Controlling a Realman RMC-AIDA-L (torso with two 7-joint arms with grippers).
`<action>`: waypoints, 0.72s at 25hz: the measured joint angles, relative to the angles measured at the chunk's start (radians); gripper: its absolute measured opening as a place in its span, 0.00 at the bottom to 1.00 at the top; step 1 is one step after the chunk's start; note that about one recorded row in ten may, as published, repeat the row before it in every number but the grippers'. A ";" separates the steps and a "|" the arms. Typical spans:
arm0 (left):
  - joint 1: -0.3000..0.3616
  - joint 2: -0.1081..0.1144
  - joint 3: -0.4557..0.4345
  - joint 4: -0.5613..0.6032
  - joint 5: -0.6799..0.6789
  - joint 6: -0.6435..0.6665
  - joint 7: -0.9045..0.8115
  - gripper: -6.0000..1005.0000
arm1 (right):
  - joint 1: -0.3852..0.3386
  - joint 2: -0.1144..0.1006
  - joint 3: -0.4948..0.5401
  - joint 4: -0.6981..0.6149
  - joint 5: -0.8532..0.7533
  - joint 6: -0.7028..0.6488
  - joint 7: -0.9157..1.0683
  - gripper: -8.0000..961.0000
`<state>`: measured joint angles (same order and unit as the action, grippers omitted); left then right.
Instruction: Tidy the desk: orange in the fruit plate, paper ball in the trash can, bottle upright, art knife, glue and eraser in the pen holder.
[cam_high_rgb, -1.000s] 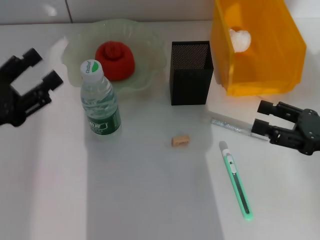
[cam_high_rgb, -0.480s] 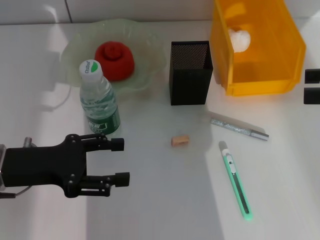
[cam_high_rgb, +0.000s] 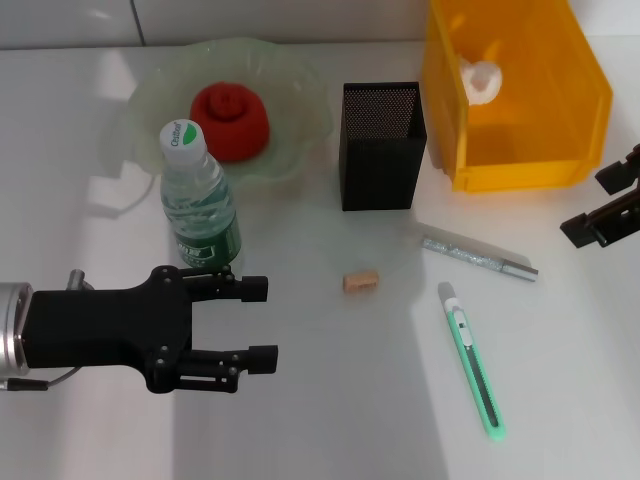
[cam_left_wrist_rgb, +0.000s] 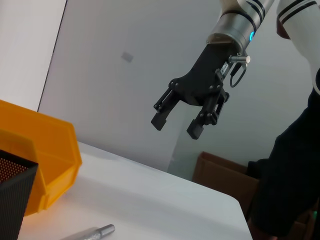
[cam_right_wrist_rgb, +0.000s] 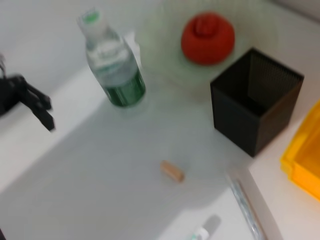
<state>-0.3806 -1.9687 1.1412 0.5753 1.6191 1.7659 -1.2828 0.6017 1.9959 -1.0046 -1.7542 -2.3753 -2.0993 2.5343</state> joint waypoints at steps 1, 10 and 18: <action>-0.001 -0.002 0.000 0.000 0.000 0.001 -0.003 0.80 | 0.038 0.019 -0.050 0.013 -0.095 -0.011 0.020 0.83; -0.003 -0.016 0.000 0.003 0.001 0.001 -0.005 0.80 | 0.119 0.087 -0.163 0.153 -0.309 0.069 0.006 0.83; -0.016 -0.023 -0.009 0.008 0.001 0.002 -0.016 0.80 | 0.160 0.088 -0.191 0.253 -0.251 0.180 -0.053 0.83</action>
<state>-0.3970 -1.9918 1.1321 0.5837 1.6199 1.7675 -1.2986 0.7617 2.0835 -1.1959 -1.5008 -2.6268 -1.9188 2.4817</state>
